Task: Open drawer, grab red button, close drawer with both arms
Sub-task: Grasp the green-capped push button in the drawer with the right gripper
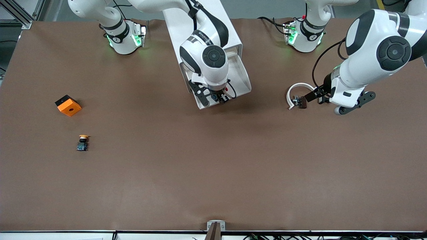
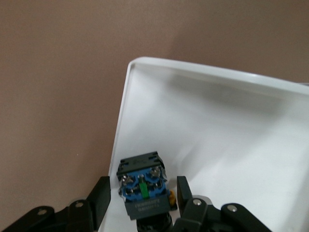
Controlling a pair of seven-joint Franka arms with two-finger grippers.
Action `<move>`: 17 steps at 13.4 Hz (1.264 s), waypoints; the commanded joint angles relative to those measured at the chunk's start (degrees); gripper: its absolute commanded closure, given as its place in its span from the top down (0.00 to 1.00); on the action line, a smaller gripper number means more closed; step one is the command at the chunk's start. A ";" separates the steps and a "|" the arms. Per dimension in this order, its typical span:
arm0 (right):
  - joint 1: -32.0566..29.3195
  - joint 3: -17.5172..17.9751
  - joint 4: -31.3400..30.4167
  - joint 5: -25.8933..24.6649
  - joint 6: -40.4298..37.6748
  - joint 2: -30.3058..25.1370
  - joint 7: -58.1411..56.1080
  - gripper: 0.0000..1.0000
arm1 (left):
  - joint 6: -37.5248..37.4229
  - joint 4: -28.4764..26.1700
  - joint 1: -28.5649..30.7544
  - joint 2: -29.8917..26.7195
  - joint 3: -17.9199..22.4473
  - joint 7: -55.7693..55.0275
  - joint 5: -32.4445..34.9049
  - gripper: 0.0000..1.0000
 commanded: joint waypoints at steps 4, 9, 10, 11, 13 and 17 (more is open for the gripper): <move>0.70 -0.40 0.73 0.76 -1.35 -0.10 -5.35 0.63 | 2.30 -0.39 -0.07 1.24 -0.46 0.65 1.00 1.00; 0.43 -0.49 0.64 0.76 -2.84 -0.27 -10.80 0.62 | 2.92 -0.30 -0.07 1.76 -0.46 0.30 1.00 1.00; 0.43 -0.49 0.64 0.76 -2.93 -0.36 -10.89 0.58 | 2.92 -0.30 -0.07 1.77 -0.46 0.21 1.00 1.00; 0.43 -0.49 0.64 0.76 -3.02 -0.36 -10.90 0.53 | 2.92 -0.30 -0.07 1.77 -0.46 0.21 1.00 1.00; 0.43 -0.49 0.73 0.76 -3.02 -0.36 -10.98 0.35 | 2.92 -0.30 -0.15 1.85 -0.46 0.13 1.00 1.00; 0.35 -0.49 0.90 0.84 -3.02 -0.45 -11.51 0.21 | 2.92 -0.22 -0.07 2.03 -0.46 0.04 1.00 1.00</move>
